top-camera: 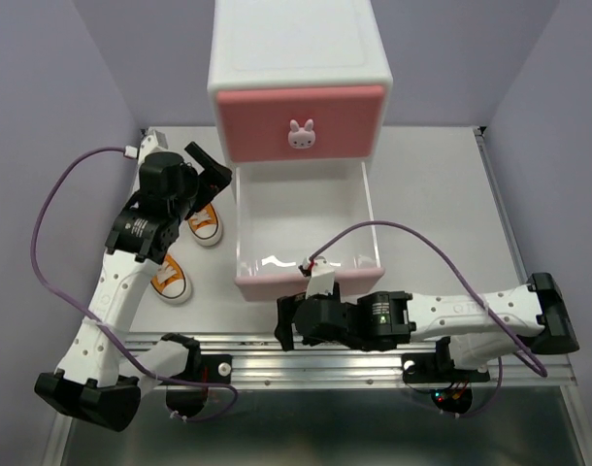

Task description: Place and organize the shoes in the shoe cabinet

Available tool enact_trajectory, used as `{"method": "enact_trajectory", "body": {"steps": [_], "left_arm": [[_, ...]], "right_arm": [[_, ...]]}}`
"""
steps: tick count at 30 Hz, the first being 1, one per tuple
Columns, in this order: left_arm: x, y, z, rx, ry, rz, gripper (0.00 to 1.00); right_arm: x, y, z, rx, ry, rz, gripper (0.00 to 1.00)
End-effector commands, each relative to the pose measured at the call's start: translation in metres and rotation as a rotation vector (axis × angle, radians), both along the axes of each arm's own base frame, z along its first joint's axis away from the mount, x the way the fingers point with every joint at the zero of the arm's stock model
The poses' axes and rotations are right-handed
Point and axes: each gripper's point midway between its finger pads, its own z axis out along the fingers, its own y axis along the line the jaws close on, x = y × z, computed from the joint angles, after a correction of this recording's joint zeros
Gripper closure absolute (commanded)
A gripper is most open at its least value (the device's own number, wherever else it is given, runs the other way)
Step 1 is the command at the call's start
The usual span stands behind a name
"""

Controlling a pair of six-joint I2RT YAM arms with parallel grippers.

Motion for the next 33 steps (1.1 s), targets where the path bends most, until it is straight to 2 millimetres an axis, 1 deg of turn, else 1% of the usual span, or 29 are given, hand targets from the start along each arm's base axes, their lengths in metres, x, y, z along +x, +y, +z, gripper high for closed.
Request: {"method": "enact_trajectory", "body": {"steps": [1,3,4,6,7,8,9,10,11,12,13,14,15,16,18,19,20,21,23,24,25,26,27,28,29,30,31,32,33], "left_arm": [[-0.017,0.015,0.003,0.008,0.035,0.038,0.01],[-0.019,0.025,0.000,0.011,0.050,0.062,0.01],[-0.021,0.027,-0.006,0.012,0.076,0.064,0.01],[-0.023,0.035,-0.018,0.010,0.114,0.082,0.01],[-0.022,0.042,-0.024,-0.002,0.130,0.101,0.01],[-0.020,0.046,-0.031,-0.003,0.145,0.102,0.01],[-0.015,0.051,-0.041,-0.017,0.162,0.091,0.01],[-0.014,0.048,-0.048,-0.015,0.178,0.073,0.01],[-0.010,0.058,-0.054,-0.017,0.196,0.103,0.01],[-0.002,0.062,-0.064,0.002,0.226,0.107,0.01],[0.005,0.067,-0.072,0.021,0.255,0.118,0.01],[0.010,0.069,-0.068,0.034,0.250,0.125,0.01],[0.016,0.079,-0.068,0.063,0.241,0.165,0.01],[0.020,0.081,-0.068,0.073,0.232,0.167,0.01],[0.029,0.083,-0.071,0.081,0.227,0.175,0.01],[0.034,0.091,-0.075,0.073,0.222,0.204,0.01],[0.037,0.093,-0.079,0.068,0.226,0.211,0.01],[0.042,0.096,-0.089,0.067,0.240,0.218,0.01],[0.047,0.099,-0.101,0.082,0.260,0.223,0.01],[0.051,0.101,-0.113,0.088,0.291,0.229,0.01],[0.053,0.105,-0.121,0.095,0.302,0.242,0.01],[0.056,0.106,-0.126,0.094,0.307,0.243,0.01],[0.060,0.108,-0.137,0.096,0.329,0.241,0.01],[0.066,0.111,-0.141,0.097,0.322,0.241,0.01],[0.072,0.112,-0.154,0.114,0.350,0.230,0.01],[0.078,0.114,-0.154,0.126,0.348,0.227,0.01],[0.082,0.117,-0.160,0.144,0.365,0.228,0.01],[0.087,0.119,-0.163,0.158,0.375,0.219,0.02],[0.093,0.120,-0.179,0.192,0.413,0.192,0.03]], "right_arm": [[-0.010,0.003,0.069,0.060,-0.008,0.110,0.00],[-0.007,-0.001,0.092,0.070,-0.054,0.135,0.00],[-0.004,0.001,0.122,0.134,-0.083,0.130,0.00],[0.014,-0.003,0.154,0.180,-0.170,0.065,0.00],[0.023,-0.005,0.168,0.190,-0.219,0.032,0.00],[0.034,-0.008,0.186,0.211,-0.262,-0.013,0.00],[0.069,-0.021,0.192,0.178,-0.319,-0.112,0.00],[0.091,-0.027,0.194,0.166,-0.319,-0.153,0.00],[0.113,-0.035,0.193,0.159,-0.296,-0.195,0.00],[0.128,-0.034,0.192,0.177,-0.242,-0.193,0.00],[0.161,-0.053,0.193,0.158,-0.258,-0.274,0.00],[0.178,-0.063,0.206,0.135,-0.328,-0.327,0.00],[0.189,-0.073,0.213,0.071,-0.401,-0.337,0.00],[0.209,-0.093,0.220,0.043,-0.433,-0.415,0.00],[0.233,-0.117,0.229,0.052,-0.436,-0.501,0.00],[0.238,-0.123,0.228,0.091,-0.404,-0.517,0.00],[0.244,-0.135,0.225,0.086,-0.400,-0.550,0.00],[0.253,-0.154,0.220,0.080,-0.390,-0.609,0.00],[0.256,-0.177,0.208,0.087,-0.358,-0.669,0.00],[0.262,-0.194,0.204,0.101,-0.342,-0.712,0.00],[0.260,-0.204,0.187,0.081,-0.314,-0.724,0.00],[0.260,-0.213,0.178,0.066,-0.298,-0.745,0.00],[0.260,-0.219,0.168,0.056,-0.277,-0.750,0.00],[0.264,-0.236,0.160,0.044,-0.263,-0.793,0.00],[0.262,-0.244,0.149,0.032,-0.242,-0.809,0.00],[0.262,-0.248,0.143,0.037,-0.220,-0.813,0.00],[0.265,-0.257,0.140,0.043,-0.209,-0.843,0.00],[0.265,-0.259,0.138,0.044,-0.199,-0.845,0.00],[0.266,-0.258,0.138,0.046,-0.195,-0.839,0.00]]}}
